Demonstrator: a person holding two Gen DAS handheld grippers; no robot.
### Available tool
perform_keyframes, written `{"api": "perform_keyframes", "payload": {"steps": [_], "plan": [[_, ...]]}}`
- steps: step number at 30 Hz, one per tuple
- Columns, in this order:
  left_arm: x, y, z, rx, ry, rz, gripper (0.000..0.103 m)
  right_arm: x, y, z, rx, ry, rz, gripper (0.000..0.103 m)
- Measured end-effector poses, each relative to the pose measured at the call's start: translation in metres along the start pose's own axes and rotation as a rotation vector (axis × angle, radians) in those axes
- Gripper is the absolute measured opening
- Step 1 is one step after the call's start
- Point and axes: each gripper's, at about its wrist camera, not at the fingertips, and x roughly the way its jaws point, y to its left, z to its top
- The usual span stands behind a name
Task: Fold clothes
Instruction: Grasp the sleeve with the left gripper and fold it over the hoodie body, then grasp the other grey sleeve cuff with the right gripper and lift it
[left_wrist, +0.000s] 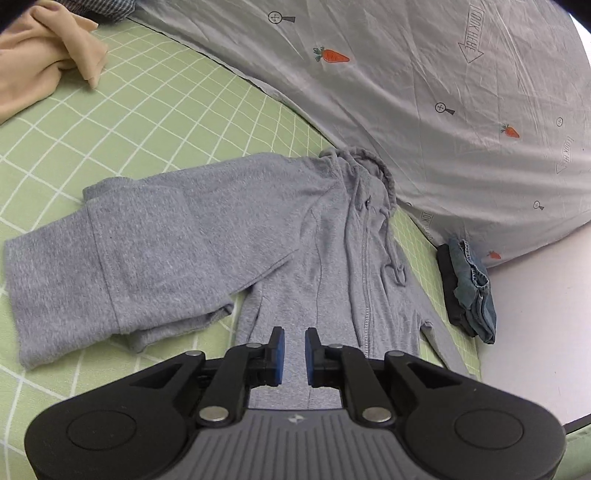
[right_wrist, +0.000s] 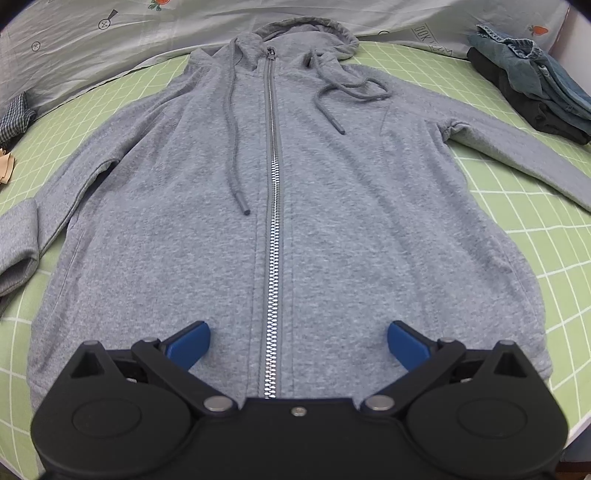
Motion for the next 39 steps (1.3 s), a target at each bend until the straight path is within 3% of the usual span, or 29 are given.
{"api": "perform_keyframes", "payload": {"steps": [2, 4, 6, 8, 11, 17, 25, 26, 28, 29, 33, 36, 39], "plan": [[-0.012, 0.009, 0.004, -0.015, -0.032, 0.057, 0.015, -0.004, 0.005, 0.004, -0.026, -0.008, -0.008, 0.099], [-0.025, 0.026, 0.009, -0.081, -0.073, 0.123, 0.016, -0.010, 0.011, 0.008, -0.053, -0.031, -0.016, 0.087], [-0.036, 0.042, 0.015, -0.150, -0.114, 0.177, 0.017, -0.017, 0.022, 0.016, -0.092, -0.075, -0.014, 0.087], [-0.045, 0.058, 0.021, -0.205, -0.143, 0.234, 0.022, -0.022, 0.037, 0.022, -0.153, -0.115, -0.023, 0.086], [-0.050, 0.076, 0.025, -0.265, -0.159, 0.339, 0.041, -0.020, 0.058, 0.029, -0.214, -0.131, -0.019, 0.083], [-0.052, 0.110, 0.023, -0.373, -0.112, 0.381, 0.054, -0.003, 0.073, 0.030, -0.235, -0.063, -0.026, 0.087], [-0.033, 0.109, 0.031, -0.321, -0.082, 0.315, 0.051, 0.009, 0.056, 0.036, -0.144, -0.009, -0.041, 0.092], [-0.030, 0.107, 0.032, -0.311, -0.078, 0.297, 0.047, 0.009, 0.053, 0.036, -0.134, -0.006, -0.039, 0.093], [-0.022, 0.105, 0.034, -0.313, -0.058, 0.283, 0.013, 0.009, 0.047, 0.037, -0.118, 0.001, -0.042, 0.092], [-0.019, 0.103, 0.035, -0.315, -0.052, 0.276, 0.006, 0.009, 0.044, 0.037, -0.109, 0.005, -0.046, 0.092], [-0.010, 0.086, 0.045, -0.300, -0.079, 0.196, 0.007, 0.011, 0.027, 0.040, -0.060, 0.021, -0.062, 0.092], [0.003, 0.058, 0.061, -0.224, -0.091, 0.132, 0.006, 0.014, 0.011, 0.045, -0.018, 0.027, -0.066, 0.092], [0.019, 0.018, 0.077, -0.132, -0.106, 0.013, 0.006, 0.017, -0.004, 0.055, 0.021, 0.022, -0.066, 0.092]]}}
